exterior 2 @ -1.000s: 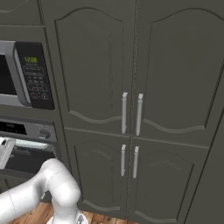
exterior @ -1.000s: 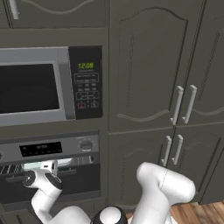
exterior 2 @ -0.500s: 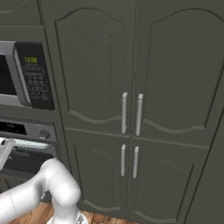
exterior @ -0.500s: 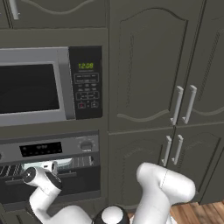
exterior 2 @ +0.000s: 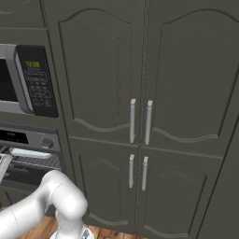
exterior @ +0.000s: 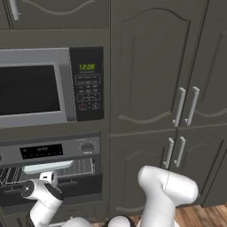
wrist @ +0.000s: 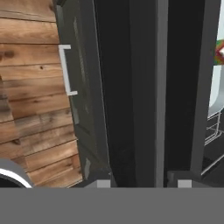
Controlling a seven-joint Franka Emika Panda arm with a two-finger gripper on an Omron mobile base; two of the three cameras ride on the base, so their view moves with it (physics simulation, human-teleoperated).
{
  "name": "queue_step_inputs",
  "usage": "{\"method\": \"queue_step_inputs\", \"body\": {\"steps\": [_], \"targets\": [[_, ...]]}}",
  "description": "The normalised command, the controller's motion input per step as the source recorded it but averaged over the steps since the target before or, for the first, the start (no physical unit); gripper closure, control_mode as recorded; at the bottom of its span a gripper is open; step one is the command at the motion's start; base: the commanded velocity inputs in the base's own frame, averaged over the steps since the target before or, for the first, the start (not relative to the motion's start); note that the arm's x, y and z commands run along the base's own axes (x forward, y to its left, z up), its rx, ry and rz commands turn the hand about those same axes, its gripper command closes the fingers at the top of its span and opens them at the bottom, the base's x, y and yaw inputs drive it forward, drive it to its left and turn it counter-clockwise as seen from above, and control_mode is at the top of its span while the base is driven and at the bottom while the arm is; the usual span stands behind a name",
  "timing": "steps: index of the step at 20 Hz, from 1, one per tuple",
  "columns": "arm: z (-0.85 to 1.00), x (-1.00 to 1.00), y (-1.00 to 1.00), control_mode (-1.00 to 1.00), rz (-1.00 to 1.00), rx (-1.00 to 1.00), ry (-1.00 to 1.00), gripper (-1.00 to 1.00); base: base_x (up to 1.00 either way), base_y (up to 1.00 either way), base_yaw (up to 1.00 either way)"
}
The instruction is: Take the baked cake out of the oven and place it on the plate for cooling. Then close the oven door.
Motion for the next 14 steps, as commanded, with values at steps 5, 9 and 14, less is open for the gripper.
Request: {"method": "queue_step_inputs", "body": {"steps": [5, 9, 14], "targets": [[-0.75, -0.58, 0.35, -1.0, 0.06, -0.04, 0.1, 1.0, 0.0, 0.0, 0.0], [-0.69, -0.54, 0.31, -1.0, 0.05, -0.01, 0.18, 1.0, 0.0, 0.0, 0.0], [-0.67, -0.5, 0.3, -1.0, 0.04, 0.0, 0.22, 1.0, 0.0, 0.0, 0.0]]}}
